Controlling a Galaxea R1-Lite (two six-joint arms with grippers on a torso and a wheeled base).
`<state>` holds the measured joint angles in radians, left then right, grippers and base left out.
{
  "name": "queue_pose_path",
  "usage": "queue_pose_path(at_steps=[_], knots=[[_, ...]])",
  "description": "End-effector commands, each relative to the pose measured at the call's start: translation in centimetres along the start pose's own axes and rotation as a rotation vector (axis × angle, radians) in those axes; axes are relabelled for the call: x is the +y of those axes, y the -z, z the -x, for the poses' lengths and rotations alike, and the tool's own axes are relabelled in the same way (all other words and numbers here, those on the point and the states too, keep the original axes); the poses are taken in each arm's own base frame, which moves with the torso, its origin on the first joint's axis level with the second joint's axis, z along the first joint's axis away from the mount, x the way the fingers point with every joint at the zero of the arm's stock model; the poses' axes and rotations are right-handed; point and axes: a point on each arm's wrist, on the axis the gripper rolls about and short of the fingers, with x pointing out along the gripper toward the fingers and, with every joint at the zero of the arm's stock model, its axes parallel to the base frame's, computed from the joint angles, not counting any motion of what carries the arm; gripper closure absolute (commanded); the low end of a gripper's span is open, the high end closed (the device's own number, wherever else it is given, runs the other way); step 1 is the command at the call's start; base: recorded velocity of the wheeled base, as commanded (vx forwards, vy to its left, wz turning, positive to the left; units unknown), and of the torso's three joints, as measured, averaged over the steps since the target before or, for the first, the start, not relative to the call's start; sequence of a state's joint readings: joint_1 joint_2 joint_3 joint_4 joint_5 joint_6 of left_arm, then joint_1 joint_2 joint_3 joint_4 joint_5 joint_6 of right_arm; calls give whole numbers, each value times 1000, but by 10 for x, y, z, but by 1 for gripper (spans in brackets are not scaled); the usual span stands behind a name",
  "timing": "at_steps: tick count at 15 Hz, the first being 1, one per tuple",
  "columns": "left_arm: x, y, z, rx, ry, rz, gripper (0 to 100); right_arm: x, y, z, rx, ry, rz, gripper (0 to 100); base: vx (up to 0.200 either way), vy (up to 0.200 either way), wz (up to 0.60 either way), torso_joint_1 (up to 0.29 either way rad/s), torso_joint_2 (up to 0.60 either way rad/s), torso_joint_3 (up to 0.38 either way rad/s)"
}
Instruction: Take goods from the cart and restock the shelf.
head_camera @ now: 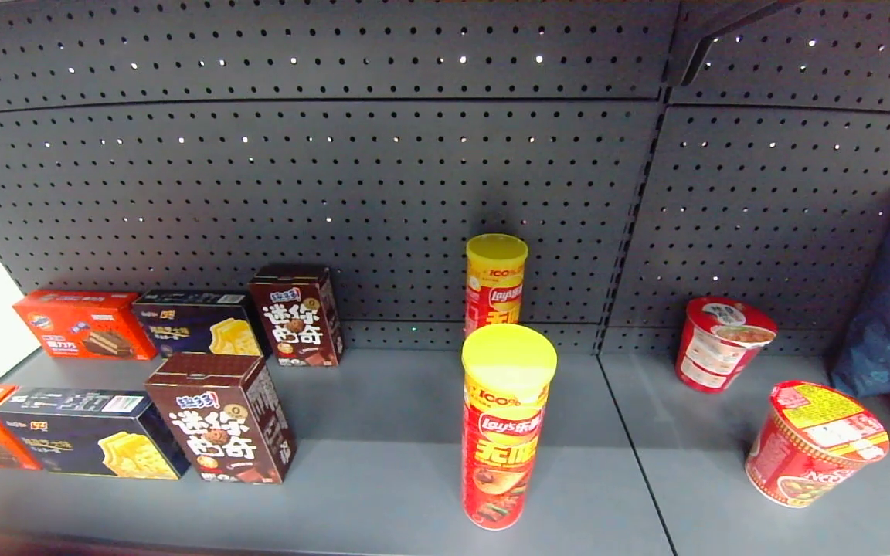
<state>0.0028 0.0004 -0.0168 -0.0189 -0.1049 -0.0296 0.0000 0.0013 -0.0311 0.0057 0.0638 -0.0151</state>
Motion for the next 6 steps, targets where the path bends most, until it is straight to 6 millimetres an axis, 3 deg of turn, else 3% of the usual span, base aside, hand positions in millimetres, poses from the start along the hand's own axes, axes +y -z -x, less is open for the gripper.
queue_pose_path(at_steps=[1, 6], knots=[[0, 0, 0, -2, -2, 1, 0, 0, 0, 0, 3, -1, -1, 0, 0, 0, 0, 0, 0, 0], [0, 0, 0, -2, -1, -5, 0, 0, 0, 0, 2, -13, 5, 0, 0, 0, 0, 0, 0, 0]])
